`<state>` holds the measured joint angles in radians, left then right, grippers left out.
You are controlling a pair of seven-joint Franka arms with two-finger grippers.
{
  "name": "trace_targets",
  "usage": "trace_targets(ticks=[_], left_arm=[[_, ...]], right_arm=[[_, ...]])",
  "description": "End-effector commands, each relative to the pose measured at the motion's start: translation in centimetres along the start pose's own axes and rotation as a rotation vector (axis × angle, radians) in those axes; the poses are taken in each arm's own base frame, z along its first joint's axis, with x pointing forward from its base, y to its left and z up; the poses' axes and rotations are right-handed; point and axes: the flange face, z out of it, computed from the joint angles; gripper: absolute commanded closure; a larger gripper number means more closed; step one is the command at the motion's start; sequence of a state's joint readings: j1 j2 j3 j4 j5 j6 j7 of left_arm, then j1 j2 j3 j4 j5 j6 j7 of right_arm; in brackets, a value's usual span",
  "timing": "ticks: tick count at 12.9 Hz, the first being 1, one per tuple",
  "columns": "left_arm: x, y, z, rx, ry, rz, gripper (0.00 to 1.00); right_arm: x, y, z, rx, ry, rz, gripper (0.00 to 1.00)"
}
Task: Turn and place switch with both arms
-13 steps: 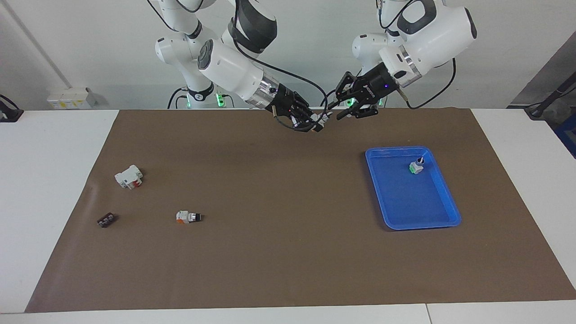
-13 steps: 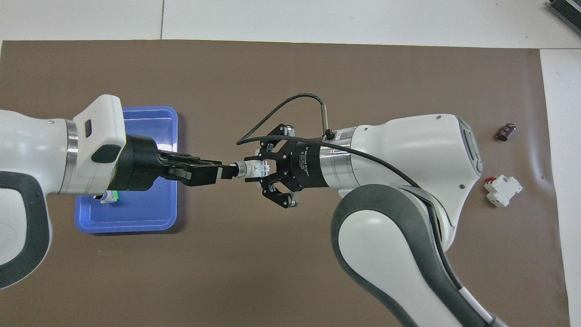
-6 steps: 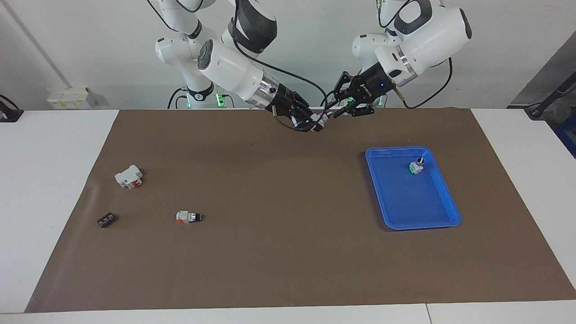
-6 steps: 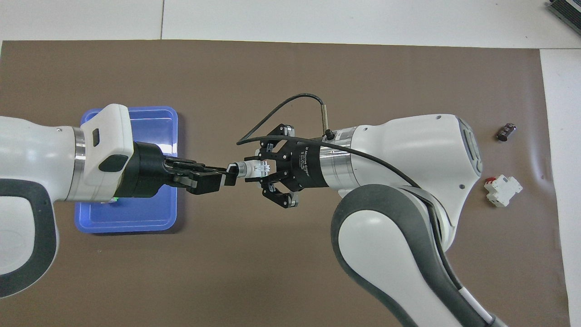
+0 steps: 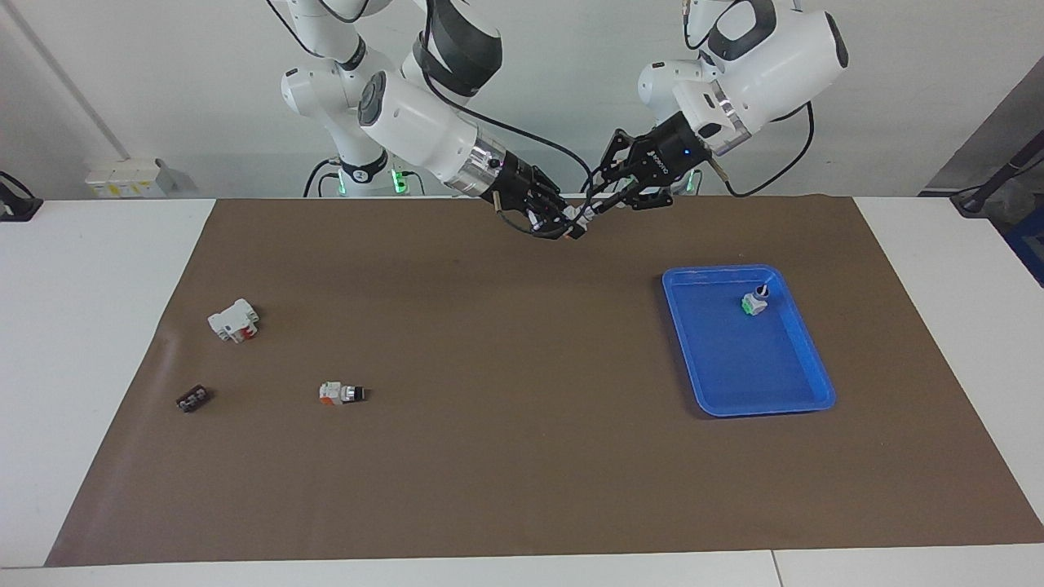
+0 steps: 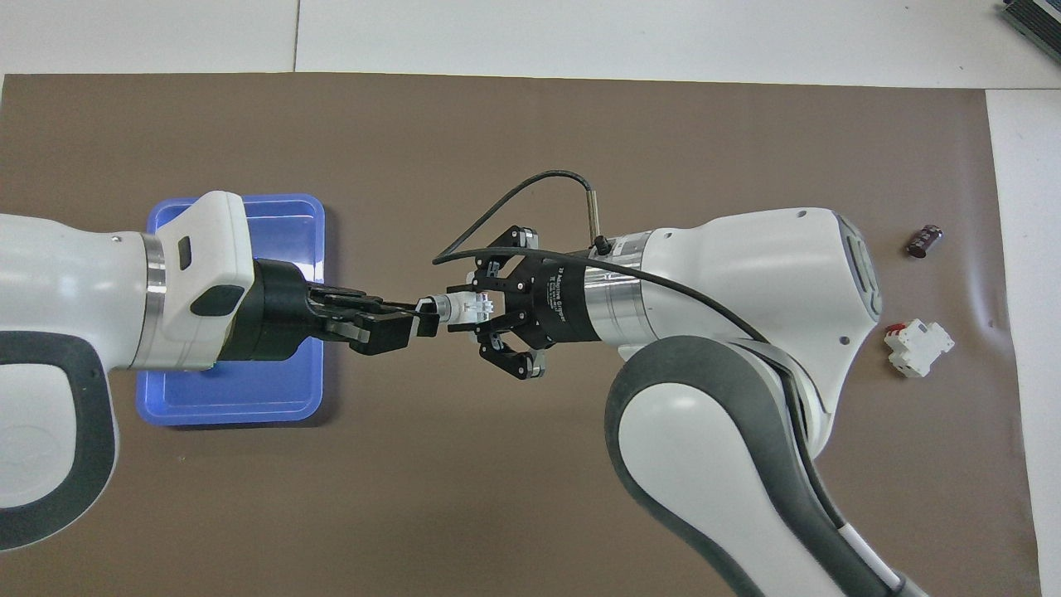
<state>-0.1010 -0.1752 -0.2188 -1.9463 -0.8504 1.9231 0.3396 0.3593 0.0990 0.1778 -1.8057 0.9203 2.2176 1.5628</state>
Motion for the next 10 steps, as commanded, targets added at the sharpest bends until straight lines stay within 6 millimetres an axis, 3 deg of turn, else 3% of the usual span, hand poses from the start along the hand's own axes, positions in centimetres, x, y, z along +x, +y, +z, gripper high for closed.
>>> trace_targets(ticks=[1, 5, 10], left_arm=[[-0.74, 0.54, 0.17, -0.005, 0.028, 0.014, 0.75], [-0.69, 0.53, 0.18, -0.005, 0.028, 0.014, 0.9], [-0.41, 0.45, 0.07, -0.003, 0.042, -0.015, 1.0]], right_arm=[[-0.42, -0.08, -0.24, -0.006, -0.02, 0.026, 1.0], [-0.47, -0.05, -0.2, -0.006, -0.019, 0.024, 1.0], [-0.54, 0.02, -0.29, -0.005, -0.019, 0.023, 1.0]])
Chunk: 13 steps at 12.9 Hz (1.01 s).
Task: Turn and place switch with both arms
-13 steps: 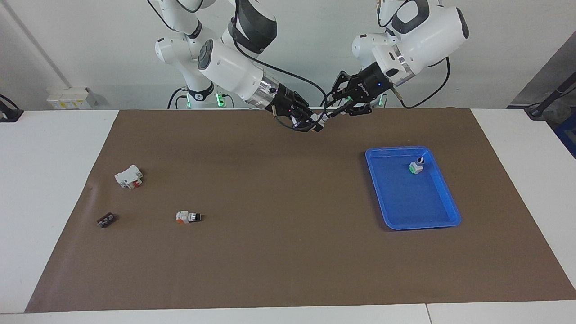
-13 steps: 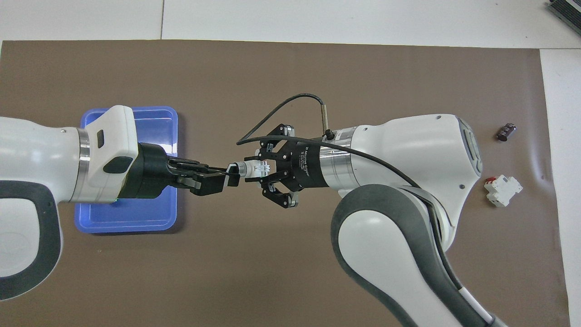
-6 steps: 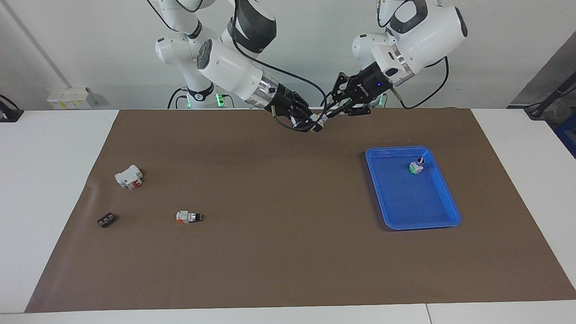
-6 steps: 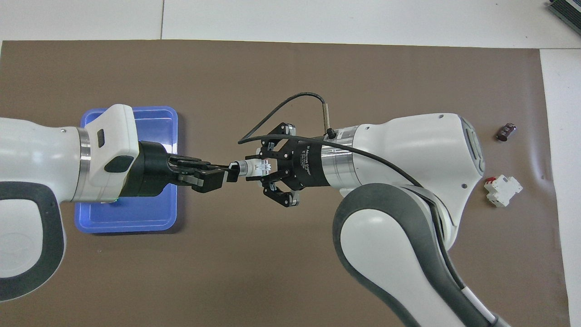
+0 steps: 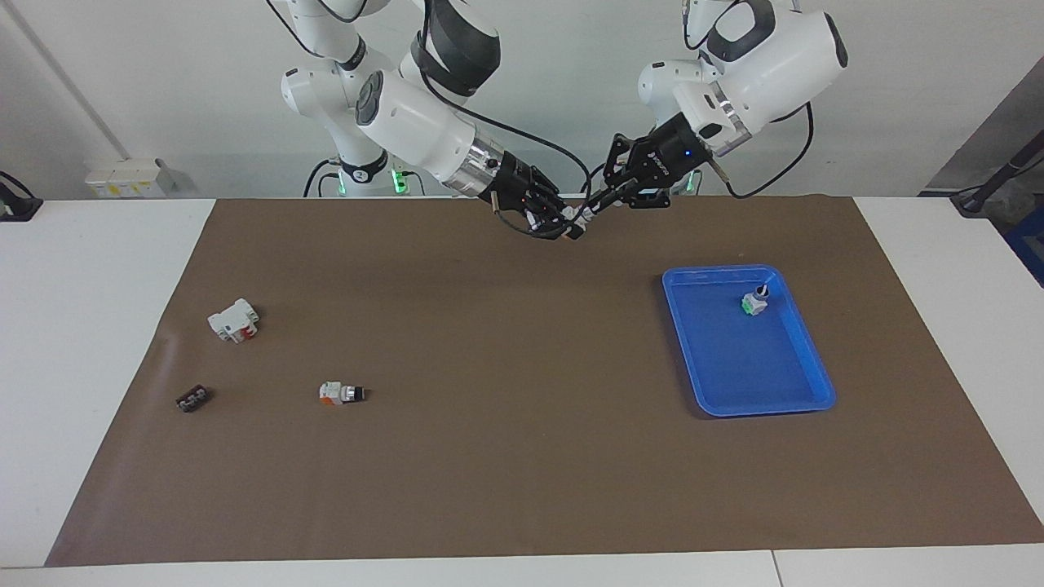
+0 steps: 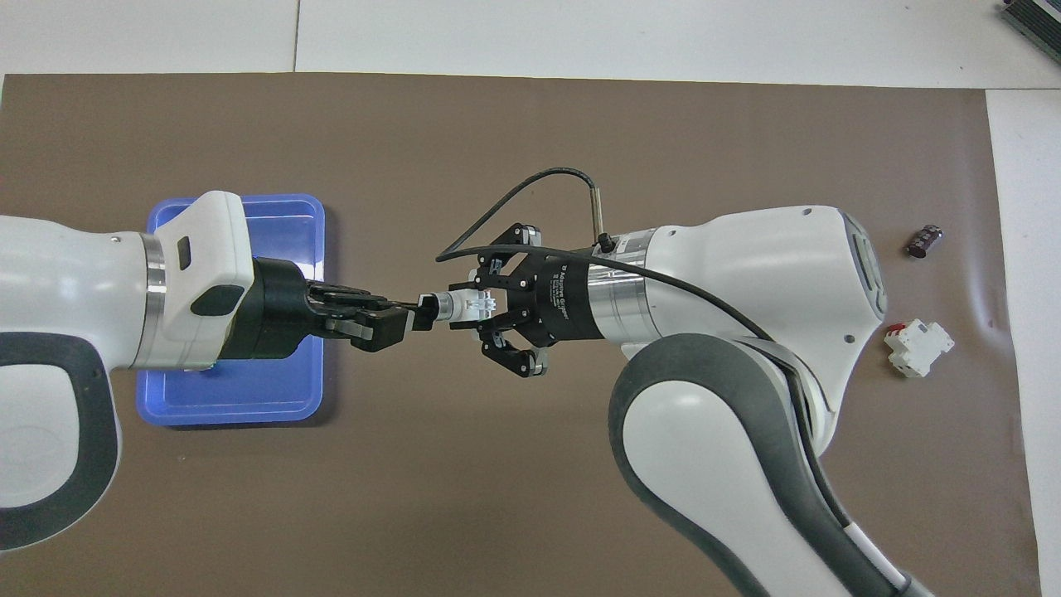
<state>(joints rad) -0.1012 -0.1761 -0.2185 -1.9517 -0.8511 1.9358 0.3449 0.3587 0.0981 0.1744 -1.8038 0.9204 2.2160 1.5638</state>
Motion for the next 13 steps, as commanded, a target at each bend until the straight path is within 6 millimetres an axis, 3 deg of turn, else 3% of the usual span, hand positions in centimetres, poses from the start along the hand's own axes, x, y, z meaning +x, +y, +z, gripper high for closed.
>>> trace_targets(ticks=[1, 6, 13], left_arm=[[-0.37, 0.74, -0.04, -0.008, 0.033, -0.04, 1.0], [-0.32, 1.19, 0.18, -0.013, 0.029, -0.288, 1.0], [-0.04, 1.34, 0.3, -0.01, 0.052, -0.856, 1.0]], right_arm=[[-0.5, 0.16, -0.02, -0.009, -0.018, 0.022, 1.0], [-0.44, 0.18, 0.03, -0.01, -0.017, 0.025, 1.0], [-0.38, 0.2, 0.07, -0.011, -0.016, 0.026, 1.0]])
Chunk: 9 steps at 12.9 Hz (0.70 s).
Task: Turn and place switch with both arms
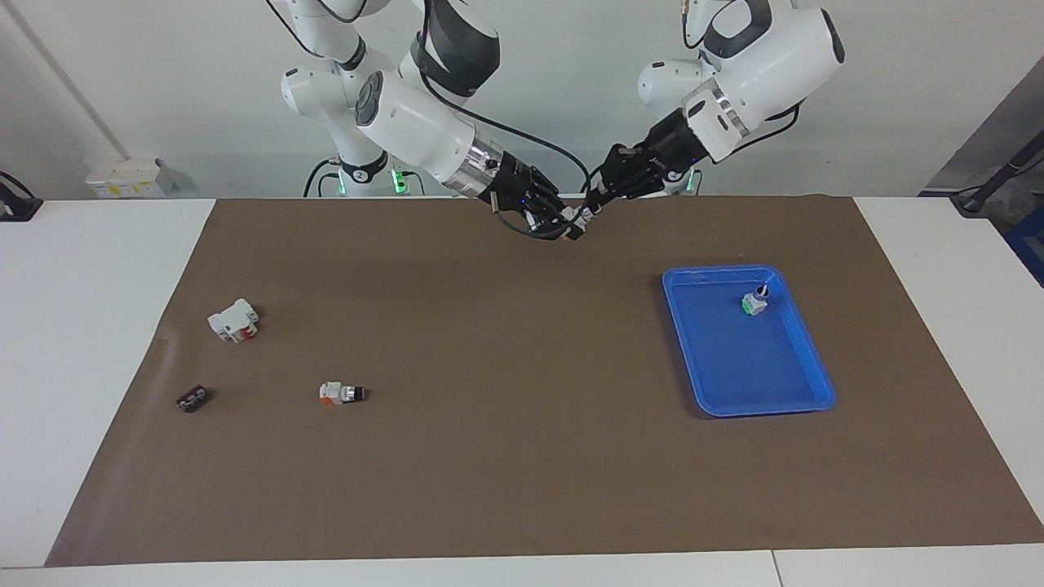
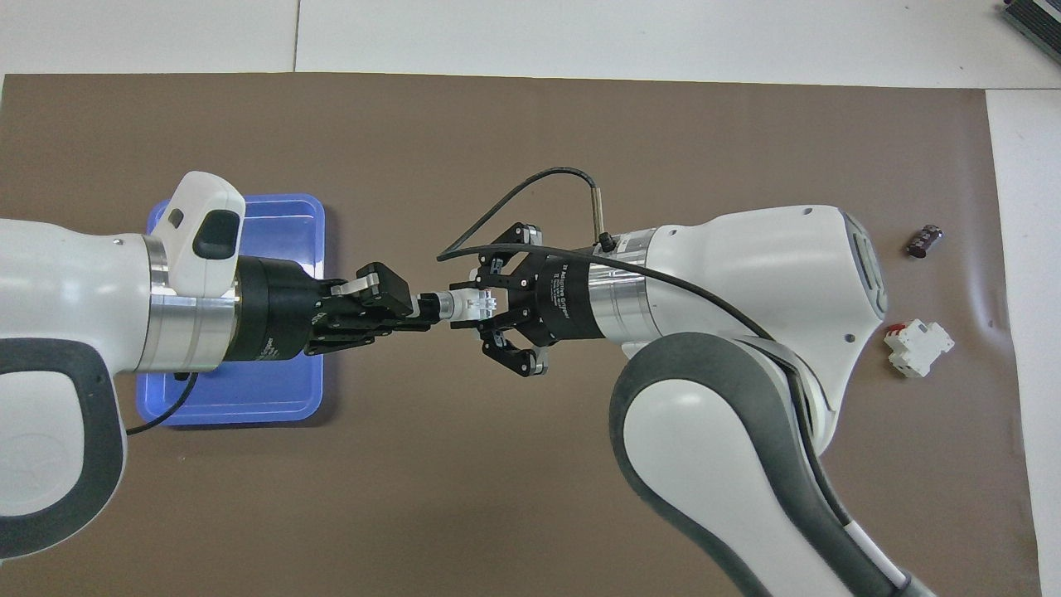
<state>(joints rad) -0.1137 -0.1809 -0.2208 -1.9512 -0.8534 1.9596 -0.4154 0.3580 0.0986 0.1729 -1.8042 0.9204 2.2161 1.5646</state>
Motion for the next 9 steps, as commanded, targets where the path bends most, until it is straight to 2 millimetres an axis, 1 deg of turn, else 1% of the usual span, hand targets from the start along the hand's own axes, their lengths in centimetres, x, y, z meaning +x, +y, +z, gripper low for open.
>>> trace_targets(ticks=[1, 5, 8, 9], left_arm=[[-0.5, 0.2, 0.2, -0.016, 0.027, -0.156, 1.0], [0.1, -0.6, -0.2, -0.022, 0.035, -0.456, 1.0], [0.4, -0.8, -0.4, -0.036, 0.043, -0.78, 1.0], [0.5, -0.9, -0.5, -0.031, 0.05, -0.847, 1.0]], right_arm=[[-0.5, 0.3, 0.1, -0.013, -0.017, 0.023, 1.0], [-0.5, 0.3, 0.1, -0.013, -0.017, 0.026, 1.0], [-0.5, 0.3, 0.1, -0.013, -0.017, 0.026, 1.0], [-0.5, 0.3, 0.1, -0.013, -0.017, 0.031, 1.0]])
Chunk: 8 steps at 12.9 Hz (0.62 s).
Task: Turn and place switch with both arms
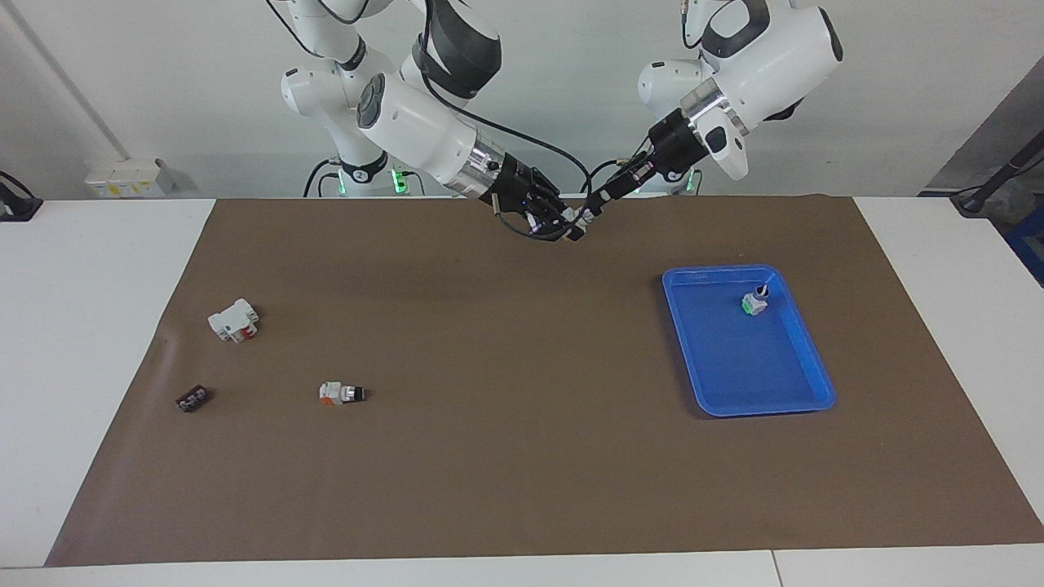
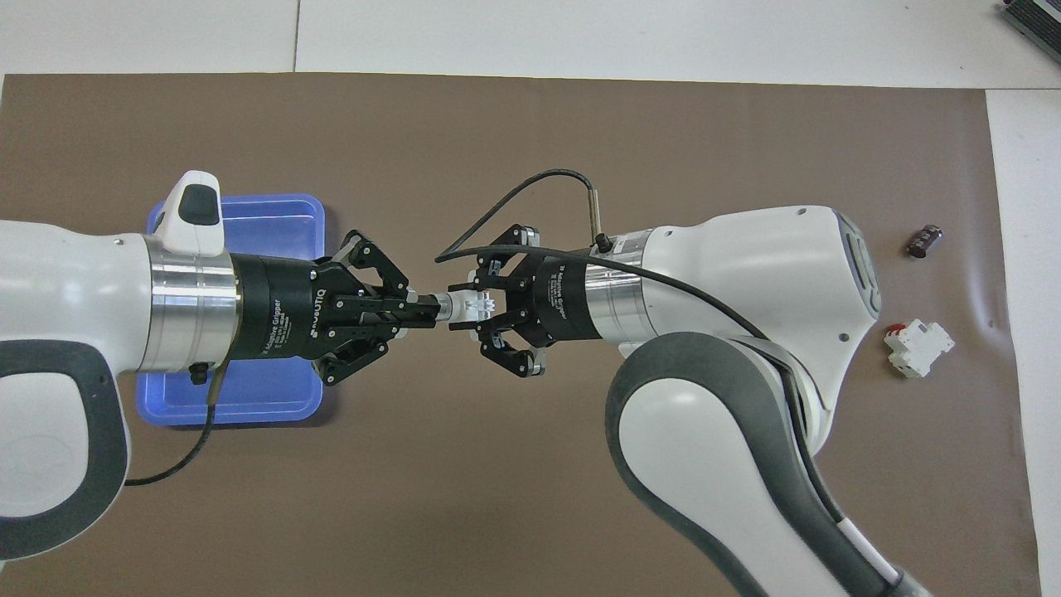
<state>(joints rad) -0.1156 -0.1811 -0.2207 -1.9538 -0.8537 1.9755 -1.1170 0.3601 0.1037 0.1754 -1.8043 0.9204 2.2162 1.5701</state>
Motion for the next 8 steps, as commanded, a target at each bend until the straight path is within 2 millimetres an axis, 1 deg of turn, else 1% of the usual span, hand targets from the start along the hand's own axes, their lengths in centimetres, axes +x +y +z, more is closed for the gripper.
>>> trace_targets(ticks=[1, 3, 4, 8], left_arm=[[1.07, -0.5, -0.44, -0.027, 0.05, -0.214, 1.0], [1.39, -0.33, -0.6, -0.046, 0.091, -0.336, 1.0], [1.47, -0.22, -0.61, -0.056, 0.098, -0.367, 1.0], [1.71, -0.3, -0.56, -0.045, 0.14, -0.353, 1.0]], right_arm=[[-0.55, 0.22, -0.28, -0.007, -0.018, 0.03, 1.0], [-0.61, 0.2, -0.32, -0.006, -0.019, 0.031, 1.0], [-0.55, 0.22, -0.28, -0.007, -0.017, 0.031, 1.0], [-0.61, 0.2, -0.32, -0.006, -0.019, 0.031, 1.0]])
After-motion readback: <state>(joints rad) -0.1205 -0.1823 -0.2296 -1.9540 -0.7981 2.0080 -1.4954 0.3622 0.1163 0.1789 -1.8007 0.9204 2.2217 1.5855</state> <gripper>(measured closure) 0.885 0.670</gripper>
